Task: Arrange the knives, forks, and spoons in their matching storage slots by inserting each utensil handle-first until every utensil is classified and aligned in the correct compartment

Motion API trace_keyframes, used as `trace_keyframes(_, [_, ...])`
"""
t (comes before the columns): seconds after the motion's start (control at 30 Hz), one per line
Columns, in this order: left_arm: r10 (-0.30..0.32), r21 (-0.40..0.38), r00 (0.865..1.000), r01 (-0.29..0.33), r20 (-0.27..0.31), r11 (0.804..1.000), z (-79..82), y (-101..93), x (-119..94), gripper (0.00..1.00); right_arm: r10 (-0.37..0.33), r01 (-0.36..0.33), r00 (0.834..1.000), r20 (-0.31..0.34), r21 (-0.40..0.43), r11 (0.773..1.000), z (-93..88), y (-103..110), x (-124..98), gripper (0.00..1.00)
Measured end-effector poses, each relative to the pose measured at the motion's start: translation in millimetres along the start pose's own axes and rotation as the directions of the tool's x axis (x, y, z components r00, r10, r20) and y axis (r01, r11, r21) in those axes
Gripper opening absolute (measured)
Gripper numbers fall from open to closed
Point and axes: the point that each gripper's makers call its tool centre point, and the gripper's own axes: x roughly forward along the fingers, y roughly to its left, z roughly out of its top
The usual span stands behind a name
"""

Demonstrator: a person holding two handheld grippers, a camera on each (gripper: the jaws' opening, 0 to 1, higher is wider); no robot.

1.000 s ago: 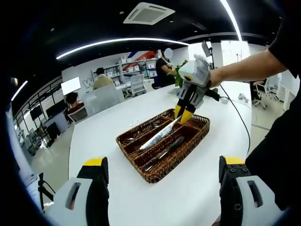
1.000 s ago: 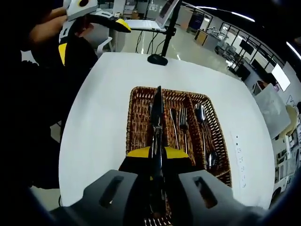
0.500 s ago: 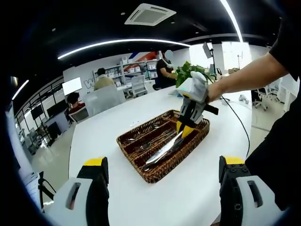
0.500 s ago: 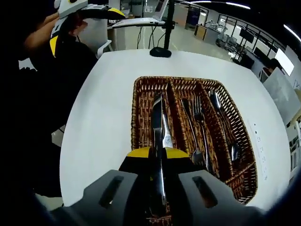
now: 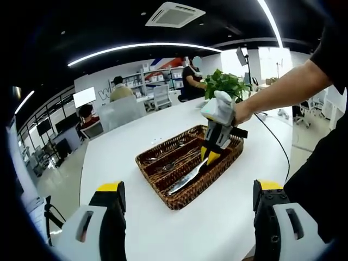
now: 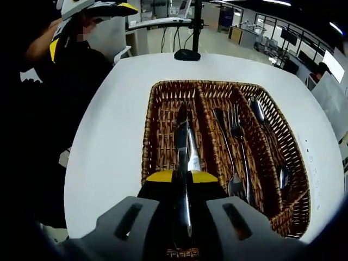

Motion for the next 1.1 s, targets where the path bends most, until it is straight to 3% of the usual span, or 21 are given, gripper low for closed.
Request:
trace_keyframes(0.23, [0.005, 0.0, 1.0, -0.005, -0.006, 1.0, -2.4, -1.2, -3.1, 0.99, 0.051, -0.051, 0.998, -0.024, 0.009, 0.999, -5.9, 8.8, 8.9, 0.07])
trace_keyframes(0.33, [0.008, -0.002, 1.0, -0.008, -0.007, 1.0, -3.1, -1.4, -4.3, 0.99, 0.005, -0.009, 0.991, -0.134, -0.032, 0.999, -26.6, 4.2, 14.7, 0.07])
trace_keyframes(0.37, [0.01, -0.002, 1.0, -0.01, -0.008, 1.0, -3.3, -1.3, -4.6, 0.99, 0.043, -0.046, 0.993, -0.114, -0.019, 0.999, -21.5, 10.1, 20.2, 0.07])
trace_keyframes(0.4, [0.013, 0.001, 1.0, -0.013, -0.009, 1.0, -3.6, -1.1, -4.7, 0.99, 0.025, -0.028, 0.989, -0.144, -0.021, 0.999, -25.4, 8.0, 23.5, 0.07])
trace_keyframes(0.63, [0.008, 0.0, 1.0, -0.008, -0.013, 1.0, -3.7, -2.5, -2.2, 0.99, 0.006, -0.012, 0.986, -0.168, -0.037, 0.999, -21.7, 4.0, 25.5, 0.08])
trace_keyframes(0.83, [-0.005, -0.002, 1.0, 0.005, -0.023, 1.0, -5.7, -5.3, 1.1, 0.99, 0.015, -0.023, 0.995, -0.094, -0.088, 0.996, -19.1, 3.5, 27.4, 0.09])
trace_keyframes(1.0, [-0.015, 0.001, 1.0, 0.015, -0.014, 1.0, -2.4, -8.1, 2.2, 0.99, -0.03, 0.016, 0.993, -0.113, -0.124, 0.992, -19.9, 1.6, 21.1, 0.08])
trace_keyframes(1.07, [-0.013, 0.003, 1.0, 0.013, -0.011, 1.0, -0.6, -7.7, 1.7, 0.99, -0.073, 0.06, 0.994, -0.08, -0.158, 0.986, -9.9, -5.1, 13.5, 0.1])
trace_keyframes(1.1, [-0.012, 0.001, 1.0, 0.012, -0.01, 1.0, 0.0, -7.3, 1.6, 0.99, -0.088, 0.082, 0.996, -0.032, -0.15, 0.985, 2.6, -8.2, 7.4, 0.11])
